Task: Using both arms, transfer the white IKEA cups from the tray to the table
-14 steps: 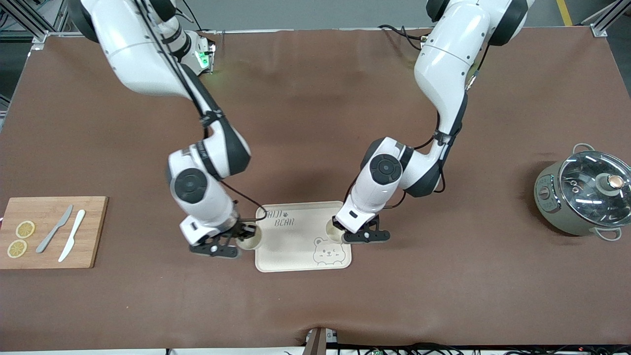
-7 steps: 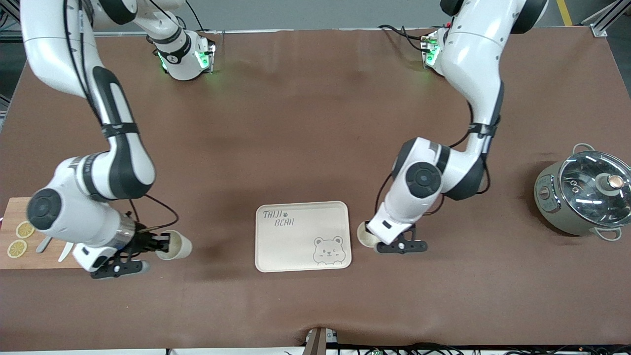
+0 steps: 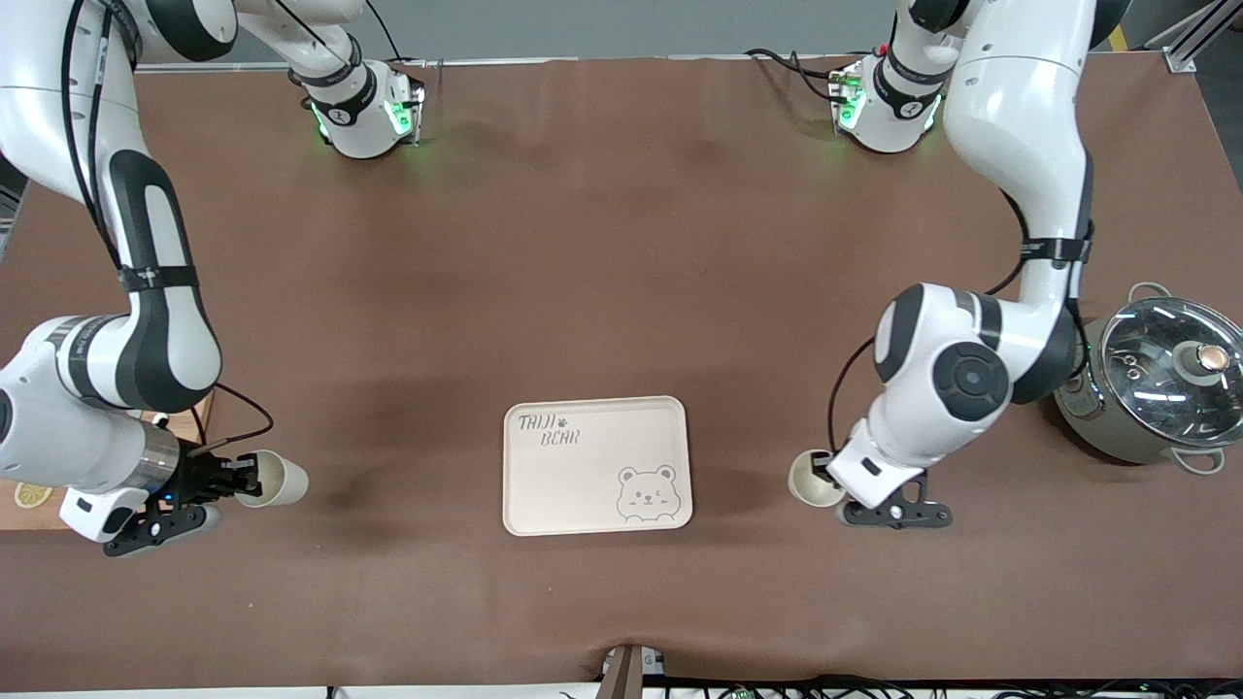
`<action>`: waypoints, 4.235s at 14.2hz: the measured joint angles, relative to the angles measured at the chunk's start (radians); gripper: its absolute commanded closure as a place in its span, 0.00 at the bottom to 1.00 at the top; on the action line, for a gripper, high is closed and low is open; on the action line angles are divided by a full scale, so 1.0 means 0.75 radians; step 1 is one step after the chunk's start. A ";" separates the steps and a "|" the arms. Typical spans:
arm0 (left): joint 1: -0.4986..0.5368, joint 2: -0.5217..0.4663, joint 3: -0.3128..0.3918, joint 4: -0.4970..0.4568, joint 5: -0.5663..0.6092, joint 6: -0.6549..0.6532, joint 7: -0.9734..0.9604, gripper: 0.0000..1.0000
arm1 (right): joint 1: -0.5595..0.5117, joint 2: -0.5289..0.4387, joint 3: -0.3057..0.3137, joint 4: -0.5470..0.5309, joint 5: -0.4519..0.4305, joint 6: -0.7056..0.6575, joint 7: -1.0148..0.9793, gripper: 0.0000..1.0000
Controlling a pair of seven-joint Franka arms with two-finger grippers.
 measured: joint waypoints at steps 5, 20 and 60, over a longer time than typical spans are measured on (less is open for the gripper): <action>0.141 0.003 0.002 -0.016 0.001 -0.020 0.196 1.00 | -0.005 0.049 0.001 -0.007 0.000 0.055 -0.076 1.00; 0.350 0.127 0.001 -0.045 0.001 0.029 0.435 1.00 | -0.027 0.193 0.001 -0.019 0.000 0.272 -0.140 1.00; 0.355 -0.504 -0.009 -0.006 0.057 -0.685 0.209 0.00 | 0.014 -0.475 0.018 0.200 -0.002 -0.969 0.378 0.00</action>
